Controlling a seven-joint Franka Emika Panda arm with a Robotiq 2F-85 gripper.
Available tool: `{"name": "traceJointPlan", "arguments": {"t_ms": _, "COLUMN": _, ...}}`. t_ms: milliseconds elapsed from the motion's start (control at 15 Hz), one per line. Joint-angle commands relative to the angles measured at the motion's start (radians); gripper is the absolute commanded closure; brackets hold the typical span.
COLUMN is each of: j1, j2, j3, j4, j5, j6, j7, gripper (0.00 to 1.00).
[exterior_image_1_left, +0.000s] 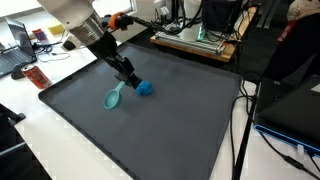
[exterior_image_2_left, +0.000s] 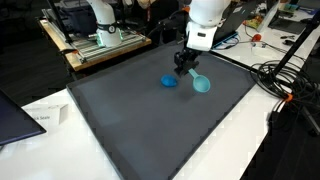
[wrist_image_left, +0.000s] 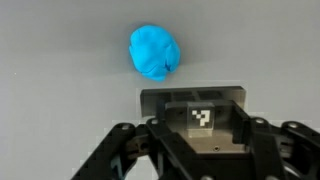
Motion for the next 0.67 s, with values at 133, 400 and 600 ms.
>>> {"name": "traceJointPlan", "arguments": {"t_ms": 133, "j1": -0.072, "j2": 0.109, "j3": 0.011, "j4": 0.214, "j5": 0.106, "j6": -0.219, "j7": -0.01, "gripper": 0.65}}
{"name": "traceJointPlan", "arguments": {"t_ms": 400, "j1": -0.145, "j2": 0.165, "j3": 0.021, "j4": 0.322, "j5": 0.196, "j6": -0.352, "j7": -0.034, "gripper": 0.65}}
{"name": "traceJointPlan", "arguments": {"t_ms": 600, "j1": -0.21, "j2": 0.181, "j3": 0.034, "j4": 0.359, "j5": 0.276, "j6": -0.43, "j7": -0.089, "gripper": 0.65}}
